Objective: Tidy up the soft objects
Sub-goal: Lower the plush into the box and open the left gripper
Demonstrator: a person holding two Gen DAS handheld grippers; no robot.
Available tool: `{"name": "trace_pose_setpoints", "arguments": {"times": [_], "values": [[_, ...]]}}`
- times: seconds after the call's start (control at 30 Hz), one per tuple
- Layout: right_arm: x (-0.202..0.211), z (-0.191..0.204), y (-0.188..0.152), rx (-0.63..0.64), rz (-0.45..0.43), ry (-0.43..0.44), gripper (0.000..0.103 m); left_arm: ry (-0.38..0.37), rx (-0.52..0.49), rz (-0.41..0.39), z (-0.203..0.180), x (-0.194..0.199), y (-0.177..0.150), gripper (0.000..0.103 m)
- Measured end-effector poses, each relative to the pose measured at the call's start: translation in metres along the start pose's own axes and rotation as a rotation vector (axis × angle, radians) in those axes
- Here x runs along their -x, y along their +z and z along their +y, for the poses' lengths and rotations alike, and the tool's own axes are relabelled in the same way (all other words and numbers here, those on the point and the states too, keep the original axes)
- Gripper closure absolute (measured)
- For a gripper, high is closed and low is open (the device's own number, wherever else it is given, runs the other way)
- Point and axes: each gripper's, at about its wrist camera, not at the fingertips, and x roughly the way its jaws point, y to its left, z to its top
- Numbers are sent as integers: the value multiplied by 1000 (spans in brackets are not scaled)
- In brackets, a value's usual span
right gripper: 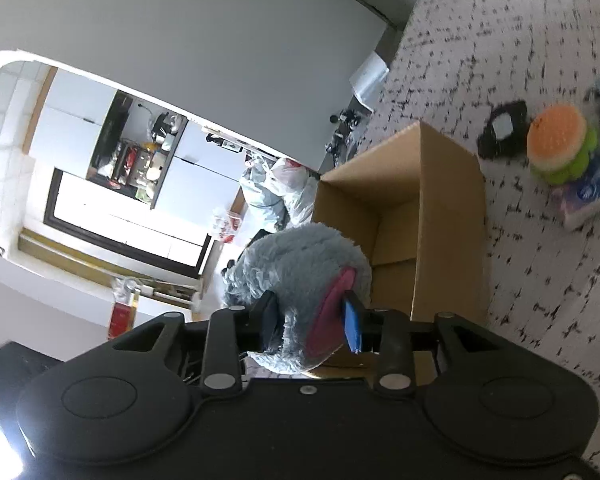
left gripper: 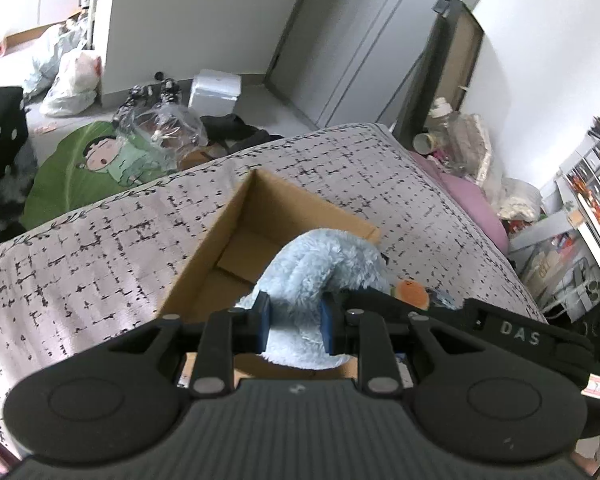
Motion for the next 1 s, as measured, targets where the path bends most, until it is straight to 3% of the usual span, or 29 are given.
{"name": "trace_pose_setpoints", "arguments": {"times": [0.17, 0.27, 0.73, 1.0], "values": [[-9, 4, -5, 25, 15, -27, 66, 18, 20, 1, 13, -9, 0, 79], [-11, 4, -5, 27, 10, -55, 58, 40, 37, 15, 23, -17, 0, 79], [-10, 0, -2, 29, -18, -133, 58, 105, 45, 77, 31, -50, -1, 75], [7, 11, -1, 69, -56, -151, 50, 183, -16, 51, 16, -34, -2, 48]]}}
